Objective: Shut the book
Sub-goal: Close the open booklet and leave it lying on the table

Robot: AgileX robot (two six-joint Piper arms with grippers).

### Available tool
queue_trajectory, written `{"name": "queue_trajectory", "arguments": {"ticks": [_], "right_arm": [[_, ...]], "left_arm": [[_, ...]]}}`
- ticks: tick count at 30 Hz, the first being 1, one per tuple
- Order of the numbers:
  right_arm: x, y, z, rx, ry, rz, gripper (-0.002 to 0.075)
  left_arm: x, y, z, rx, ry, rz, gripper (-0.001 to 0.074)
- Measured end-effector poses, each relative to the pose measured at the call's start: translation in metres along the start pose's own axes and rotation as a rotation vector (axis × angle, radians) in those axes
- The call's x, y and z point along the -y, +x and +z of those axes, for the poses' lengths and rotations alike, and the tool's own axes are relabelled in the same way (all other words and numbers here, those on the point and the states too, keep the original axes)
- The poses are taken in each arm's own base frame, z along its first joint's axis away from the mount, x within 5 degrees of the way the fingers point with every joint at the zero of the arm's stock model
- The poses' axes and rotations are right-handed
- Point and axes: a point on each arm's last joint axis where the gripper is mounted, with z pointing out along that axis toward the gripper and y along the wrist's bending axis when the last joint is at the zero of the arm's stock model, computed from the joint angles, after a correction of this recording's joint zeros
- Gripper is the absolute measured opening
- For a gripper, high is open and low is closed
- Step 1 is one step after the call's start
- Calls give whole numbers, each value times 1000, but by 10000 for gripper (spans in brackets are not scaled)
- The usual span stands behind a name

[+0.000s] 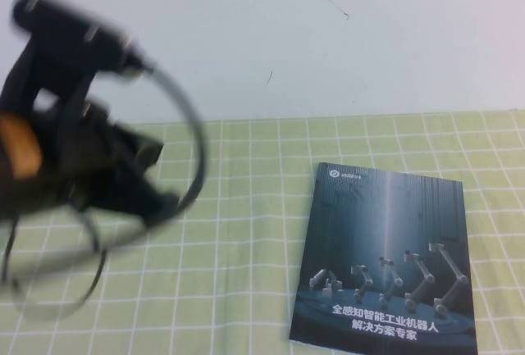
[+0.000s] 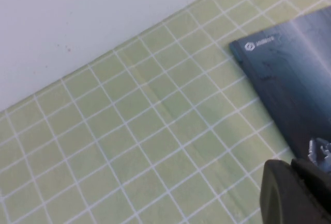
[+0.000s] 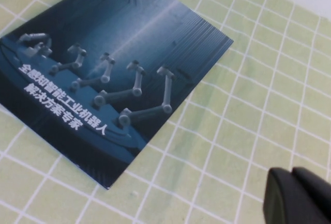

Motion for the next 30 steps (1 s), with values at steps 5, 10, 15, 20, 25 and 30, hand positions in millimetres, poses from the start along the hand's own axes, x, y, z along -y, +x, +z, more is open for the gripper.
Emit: {"name": "queue_trajectory", "arguments": {"ticks": [5, 10, 15, 20, 25, 30], "right_arm": [[-10, 25, 0, 62, -17, 31, -3], [-14, 30, -4, 136, -25, 60, -3], [-16, 31, -5, 127, -48, 78, -3], [-17, 33, -5, 109, -58, 82, -3], [-17, 33, -5, 105, -59, 82, -3], [-17, 33, -5, 105, -59, 82, -3]], "left_arm": [[4, 64, -8, 172, 28, -13, -4], [6, 114, -15, 311, 48, -9, -4], [7, 133, -18, 348, 54, -11, -4], [7, 133, -19, 368, 55, -9, -4], [7, 133, -19, 368, 55, -9, -4], [7, 133, -19, 368, 54, -6, -4]]}}
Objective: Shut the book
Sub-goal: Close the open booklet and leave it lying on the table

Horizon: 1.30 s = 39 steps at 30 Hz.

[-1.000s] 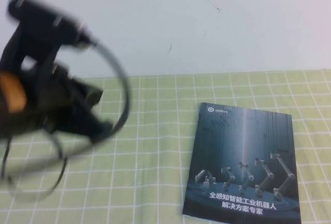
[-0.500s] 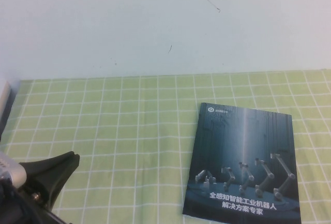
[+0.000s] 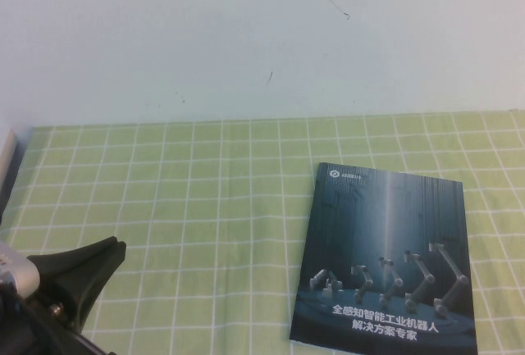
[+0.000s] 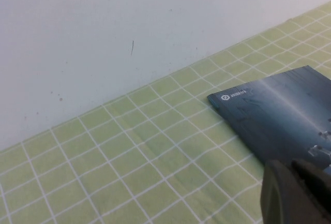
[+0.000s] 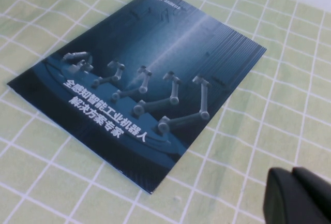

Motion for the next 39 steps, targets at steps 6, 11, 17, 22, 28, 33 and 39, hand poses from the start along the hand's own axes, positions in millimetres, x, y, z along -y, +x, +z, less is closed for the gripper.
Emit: {"name": "queue_trajectory", "arguments": {"ticks": [6, 11, 17, 22, 28, 33, 39], "right_arm": [[0, 0, 0, 0, -1, 1, -3], [0, 0, 0, -1, -3, 3, -3], [0, 0, 0, -1, -4, 4, -3], [-1, 0, 0, -1, -6, 5, -3], [-1, 0, 0, -1, -6, 5, -3], [-1, 0, 0, -3, -6, 5, -3], [-1, 0, 0, -3, -6, 5, -3]], "left_arm": [[0, 0, 0, 0, 0, 0, -4], [-7, -1, -20, 32, -57, -9, -4], [-21, 17, -54, 41, -267, -54, -4], [-24, 52, -70, 39, -421, -131, -4], [-26, 106, -66, -20, -525, -211, -4], [-23, 123, -63, -50, -518, -305, -4], [-23, 123, -63, -46, -515, -315, -4]]}}
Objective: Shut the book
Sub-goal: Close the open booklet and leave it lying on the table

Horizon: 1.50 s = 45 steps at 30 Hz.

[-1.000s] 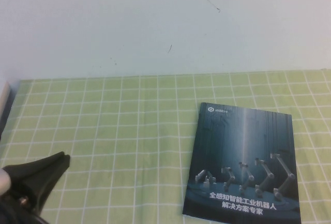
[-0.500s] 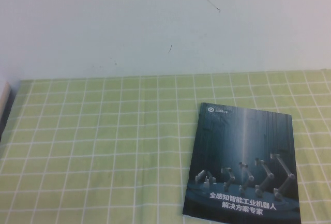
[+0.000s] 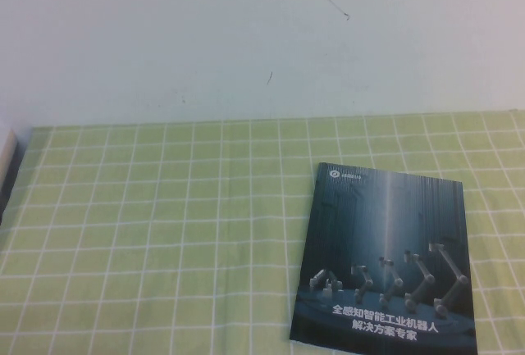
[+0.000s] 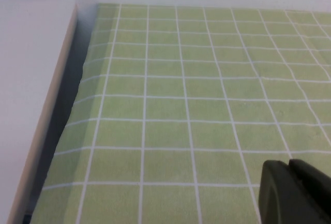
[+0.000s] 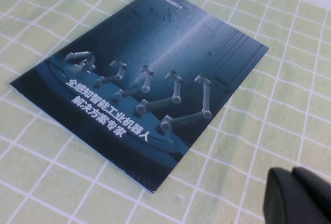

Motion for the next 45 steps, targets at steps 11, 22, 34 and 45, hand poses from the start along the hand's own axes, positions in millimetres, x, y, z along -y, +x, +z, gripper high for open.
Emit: {"name": "queue_trajectory", "arguments": {"ticks": [11, 22, 34, 45], "right_arm": [[0, 0, 0, 0, 0, 0, -3], [0, 0, 0, 0, 0, 0, -3], [-3, 27, 1, 177, 88, 27, -3], [7, 78, 40, 157, 352, 206, -3]], "left_arm": [[0, 0, 0, -2, 0, -1, -4], [0, 0, 0, -3, 0, -2, -4], [0, 0, 0, -4, 0, -3, -4], [0, 0, 0, -3, 2, -7, -4]]}}
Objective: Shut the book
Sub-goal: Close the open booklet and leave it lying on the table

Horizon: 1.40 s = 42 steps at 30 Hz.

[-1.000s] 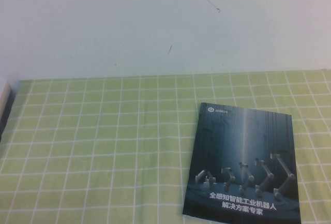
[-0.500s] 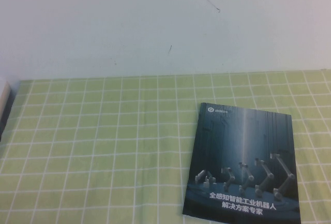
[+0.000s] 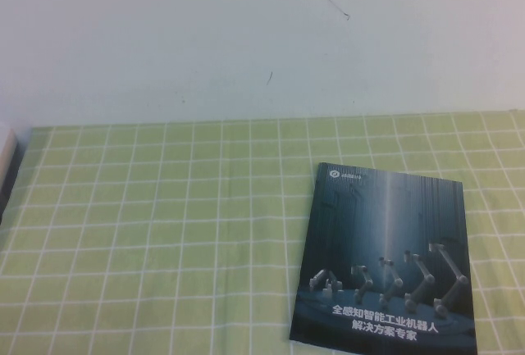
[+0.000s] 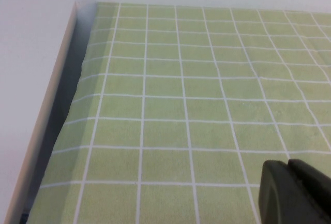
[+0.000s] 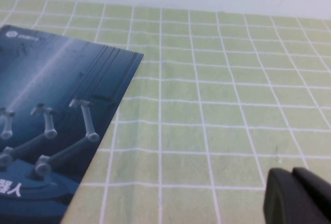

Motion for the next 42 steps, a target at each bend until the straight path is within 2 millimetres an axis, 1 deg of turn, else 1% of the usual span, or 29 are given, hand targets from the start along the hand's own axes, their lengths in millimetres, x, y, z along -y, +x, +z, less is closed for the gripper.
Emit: {"name": "queue_trajectory", "arguments": {"ticks": [4, 9, 16, 42], "right_arm": [[1, 0, 0, 4, 18, 60, -3], [1, 0, 0, 5, 16, 72, -3], [-1, 0, 0, 10, -19, 61, -3], [-2, -1, 0, 14, -33, 37, -3]], "left_arm": [[0, 0, 0, 0, 0, 0, -4], [0, 0, 0, 0, 0, 0, -4], [0, 0, 0, 0, 0, 0, -4], [0, 0, 0, 0, 0, 0, -4]]}}
